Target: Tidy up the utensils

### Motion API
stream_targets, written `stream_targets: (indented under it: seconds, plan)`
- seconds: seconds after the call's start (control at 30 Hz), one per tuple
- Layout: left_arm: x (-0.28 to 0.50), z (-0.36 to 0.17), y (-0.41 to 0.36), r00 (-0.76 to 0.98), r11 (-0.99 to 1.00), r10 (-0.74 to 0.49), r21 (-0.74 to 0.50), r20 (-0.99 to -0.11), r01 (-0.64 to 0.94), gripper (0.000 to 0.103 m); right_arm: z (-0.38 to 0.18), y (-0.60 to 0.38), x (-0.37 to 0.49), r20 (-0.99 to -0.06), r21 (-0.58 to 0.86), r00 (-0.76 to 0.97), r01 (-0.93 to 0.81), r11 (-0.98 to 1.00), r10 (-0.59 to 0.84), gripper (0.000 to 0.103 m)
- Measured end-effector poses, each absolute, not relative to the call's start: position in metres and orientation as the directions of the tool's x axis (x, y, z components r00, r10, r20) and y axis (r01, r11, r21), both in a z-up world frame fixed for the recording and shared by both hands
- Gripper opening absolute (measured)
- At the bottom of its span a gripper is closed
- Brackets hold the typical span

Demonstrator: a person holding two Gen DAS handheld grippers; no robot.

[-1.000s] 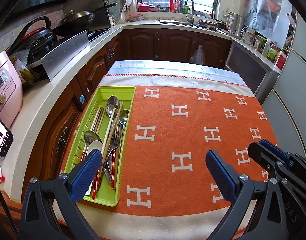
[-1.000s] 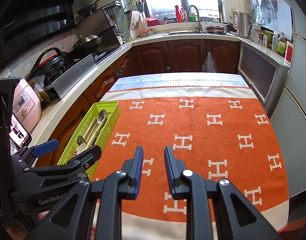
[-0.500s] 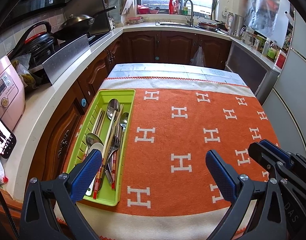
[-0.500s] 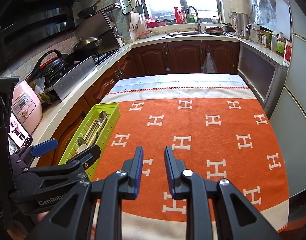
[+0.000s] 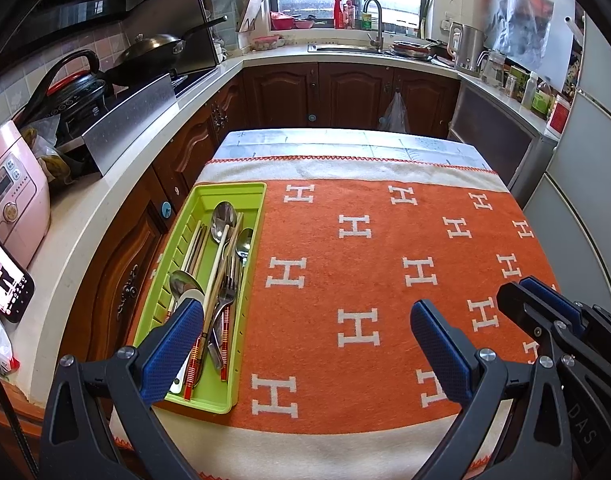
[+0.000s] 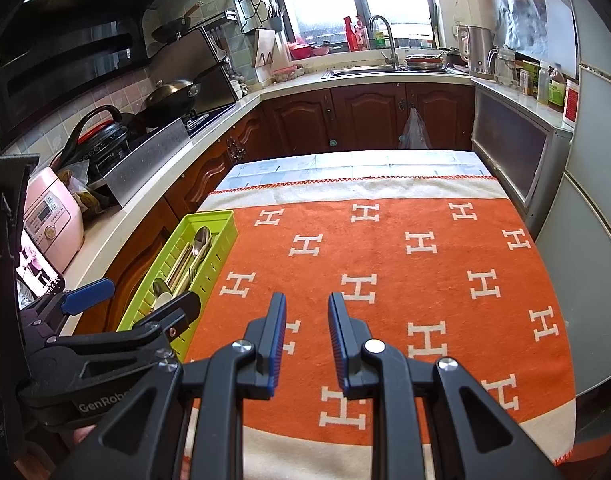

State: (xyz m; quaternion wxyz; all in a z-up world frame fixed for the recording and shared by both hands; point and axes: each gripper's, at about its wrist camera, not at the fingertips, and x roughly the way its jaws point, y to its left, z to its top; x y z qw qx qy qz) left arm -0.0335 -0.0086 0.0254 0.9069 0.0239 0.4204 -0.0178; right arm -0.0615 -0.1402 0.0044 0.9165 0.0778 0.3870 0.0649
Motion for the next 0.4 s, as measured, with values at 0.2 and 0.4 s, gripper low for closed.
stream_targets:
  seconds: [0.2,0.4]
  plan:
    - [-0.0328,0.0242,-0.0106,0.643,0.998,-0.008,0.034,-0.766,0.053,0.102,0.0037,-0.1413,-0.0620,-0.700,0.197,0.691,-0.057,0.979,0.181,0.022]
    - [-0.0336,0.0243,-0.0167,0.641,0.997,0.000,0.045,-0.767,0.054,0.102,0.0021,-0.1428,-0.0619,-0.699,0.209,0.691,-0.052,0.977,0.186,0.022]
